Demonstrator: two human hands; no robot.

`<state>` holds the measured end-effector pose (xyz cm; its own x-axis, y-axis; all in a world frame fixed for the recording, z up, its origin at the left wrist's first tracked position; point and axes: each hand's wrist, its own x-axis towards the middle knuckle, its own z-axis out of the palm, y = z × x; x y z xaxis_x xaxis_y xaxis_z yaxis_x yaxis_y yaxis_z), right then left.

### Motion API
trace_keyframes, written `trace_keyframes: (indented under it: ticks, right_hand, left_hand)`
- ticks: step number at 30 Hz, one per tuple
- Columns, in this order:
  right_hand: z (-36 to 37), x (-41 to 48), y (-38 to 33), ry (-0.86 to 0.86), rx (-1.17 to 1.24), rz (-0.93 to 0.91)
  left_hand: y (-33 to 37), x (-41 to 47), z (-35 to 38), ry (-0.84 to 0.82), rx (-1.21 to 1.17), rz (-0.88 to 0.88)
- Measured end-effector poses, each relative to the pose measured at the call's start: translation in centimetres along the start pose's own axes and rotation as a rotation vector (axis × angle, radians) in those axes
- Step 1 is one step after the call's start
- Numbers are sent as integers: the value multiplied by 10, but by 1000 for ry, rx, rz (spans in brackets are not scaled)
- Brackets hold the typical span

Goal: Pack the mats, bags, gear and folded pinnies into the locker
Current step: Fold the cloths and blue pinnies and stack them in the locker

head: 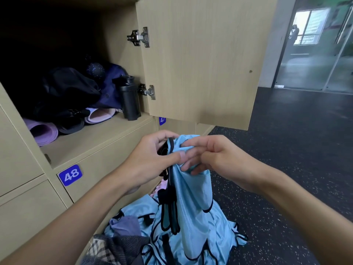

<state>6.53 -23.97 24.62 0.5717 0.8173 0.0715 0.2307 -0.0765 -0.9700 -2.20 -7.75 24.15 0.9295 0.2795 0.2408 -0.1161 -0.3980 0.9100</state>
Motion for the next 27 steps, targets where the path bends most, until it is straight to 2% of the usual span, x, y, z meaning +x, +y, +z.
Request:
trace_keyframes:
  ticks: [2, 5, 7, 11, 13, 17, 20, 22, 24, 27]
  right_hand:
    - [-2, -1, -1, 7, -87, -28]
    - [-10, -2, 0, 100, -407, -132]
    - [-15, -2, 1, 142, -514, -161]
    - [-25, -2, 0, 55, -510, -140]
    - [-25, -2, -1, 68, -455, -140]
    - [-14, 0, 1, 284, -333, -254]
    - [-5, 0, 0, 428, -299, -326]
    - [-6, 0, -2, 374, -166, -314]
    - [-13, -2, -1, 206, -23, -195]
    - [-13, -4, 5, 20, -101, -70]
  left_hand:
    - [2, 0, 0, 21, -27, 34]
    - [4, 1, -3, 16, -41, 45]
    - [6, 1, -8, -27, -48, 43]
    - [9, 0, -15, -119, -39, 31]
    - [9, 0, -15, -128, -43, 22]
    - [9, -2, -9, -129, -94, -10]
    - [7, -4, 2, -78, -30, 19]
    - [7, -2, 3, 11, -77, 22]
    - [11, 1, -1, 92, -202, 7]
    - [19, 3, -8, 182, -401, -41]
